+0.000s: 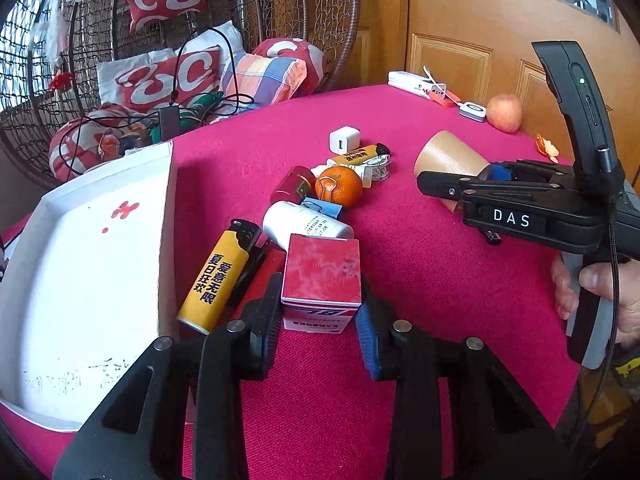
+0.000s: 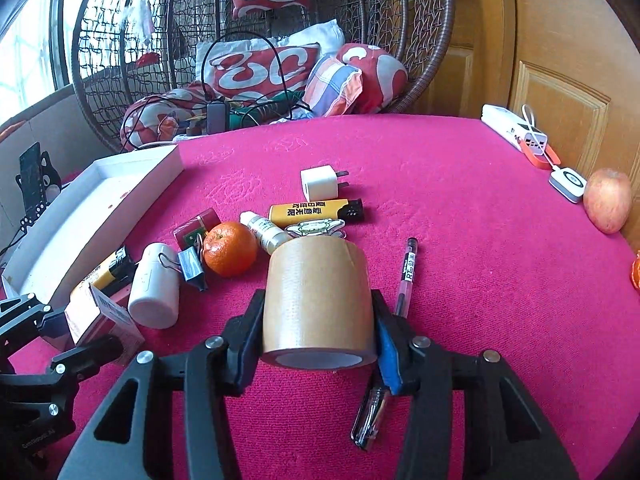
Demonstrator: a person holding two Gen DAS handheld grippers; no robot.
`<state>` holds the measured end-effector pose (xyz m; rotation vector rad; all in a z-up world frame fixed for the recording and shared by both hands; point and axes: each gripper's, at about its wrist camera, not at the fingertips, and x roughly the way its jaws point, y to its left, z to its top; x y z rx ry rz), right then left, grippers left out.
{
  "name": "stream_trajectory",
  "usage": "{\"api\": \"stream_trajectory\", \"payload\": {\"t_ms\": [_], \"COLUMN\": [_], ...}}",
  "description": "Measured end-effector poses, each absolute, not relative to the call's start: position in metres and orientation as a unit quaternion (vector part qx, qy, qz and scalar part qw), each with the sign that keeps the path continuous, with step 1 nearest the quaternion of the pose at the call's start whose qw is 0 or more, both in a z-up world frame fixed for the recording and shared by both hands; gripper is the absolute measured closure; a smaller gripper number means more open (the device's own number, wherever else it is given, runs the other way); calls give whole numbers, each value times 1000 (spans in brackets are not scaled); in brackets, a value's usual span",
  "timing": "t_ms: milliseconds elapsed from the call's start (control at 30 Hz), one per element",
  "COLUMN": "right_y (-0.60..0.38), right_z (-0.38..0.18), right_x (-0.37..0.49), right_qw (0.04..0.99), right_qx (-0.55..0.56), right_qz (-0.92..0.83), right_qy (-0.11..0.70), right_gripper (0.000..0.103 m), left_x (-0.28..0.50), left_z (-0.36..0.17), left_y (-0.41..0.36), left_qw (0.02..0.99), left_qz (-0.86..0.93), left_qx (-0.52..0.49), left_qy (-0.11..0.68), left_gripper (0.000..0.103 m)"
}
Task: Organize rigid objects
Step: 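Carry the tape roll and box into the white tray and open both tools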
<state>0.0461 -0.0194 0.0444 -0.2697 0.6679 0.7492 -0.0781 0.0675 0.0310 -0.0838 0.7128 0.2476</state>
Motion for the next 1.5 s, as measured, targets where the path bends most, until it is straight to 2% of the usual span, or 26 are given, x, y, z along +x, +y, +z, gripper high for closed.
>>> {"api": "stream_trajectory", "payload": {"t_ms": [200, 667, 867, 1500], "right_y": [-36, -40, -35, 22], "right_z": [59, 83, 82, 119], "right_x": [29, 3, -2, -35], "right_qw": [887, 876, 868, 848], "right_qx": [-104, -85, -81, -137], "right_qz": [361, 396, 406, 458], "right_qy": [267, 263, 273, 227], "right_gripper": [54, 54, 54, 54], "left_x": [-90, -120, -134, -194], "left_z": [51, 75, 81, 111], "left_y": [58, 63, 77, 154], "left_qw": [941, 951, 952, 936], "left_qz": [122, 142, 156, 263], "left_qx": [-40, -60, -77, -126], "left_qy": [315, 268, 250, 199], "left_gripper": [70, 70, 70, 70]}}
